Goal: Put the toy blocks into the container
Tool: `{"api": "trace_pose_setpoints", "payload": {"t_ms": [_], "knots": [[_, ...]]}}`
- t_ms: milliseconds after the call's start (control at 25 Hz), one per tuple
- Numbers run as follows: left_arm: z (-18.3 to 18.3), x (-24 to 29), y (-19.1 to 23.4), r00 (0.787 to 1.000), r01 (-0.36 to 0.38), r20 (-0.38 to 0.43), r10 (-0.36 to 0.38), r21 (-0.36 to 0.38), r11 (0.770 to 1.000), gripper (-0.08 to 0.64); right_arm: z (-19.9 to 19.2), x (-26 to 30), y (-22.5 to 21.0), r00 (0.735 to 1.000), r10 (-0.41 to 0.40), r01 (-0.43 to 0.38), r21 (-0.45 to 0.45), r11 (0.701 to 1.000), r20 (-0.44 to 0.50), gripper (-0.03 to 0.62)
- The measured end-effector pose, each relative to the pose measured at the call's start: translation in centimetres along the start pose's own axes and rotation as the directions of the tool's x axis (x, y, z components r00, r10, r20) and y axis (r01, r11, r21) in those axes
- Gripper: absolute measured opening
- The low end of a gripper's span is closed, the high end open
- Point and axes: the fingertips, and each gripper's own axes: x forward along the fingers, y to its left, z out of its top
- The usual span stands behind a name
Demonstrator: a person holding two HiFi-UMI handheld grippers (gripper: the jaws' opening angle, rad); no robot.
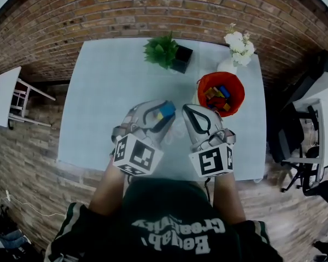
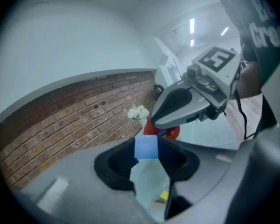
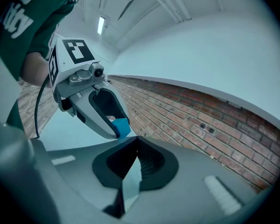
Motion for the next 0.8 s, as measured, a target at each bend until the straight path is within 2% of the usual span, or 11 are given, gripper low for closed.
{"api": "trace_pose_setpoints", "payload": {"t_ms": [360, 520, 800], "knots": [[5.5, 7.3, -4.2, 1.0, -0.026, -0.012, 0.026, -0.003, 1.0, 0.149, -6.2, -6.3, -6.8, 1.0, -0.01, 0.01, 0.009, 1.0, 0.007, 0.006], [6.3, 9.9, -5.5, 0.999, -0.024, -0.021, 0.024, -0.016, 1.0, 0.149, -8.8, -7.7, -8.8, 1.0, -0.012, 0.013, 0.015, 1.0, -0.007, 0.006], [6.3, 13.4, -5.8, 0.999, -0.001, -0.045, 0.001, -0.016, 1.0, 0.149, -11.1, -7.7, -10.7, 1.0, -0.011, 0.011, 0.028, 1.0, -0.02, 0.006]]}}
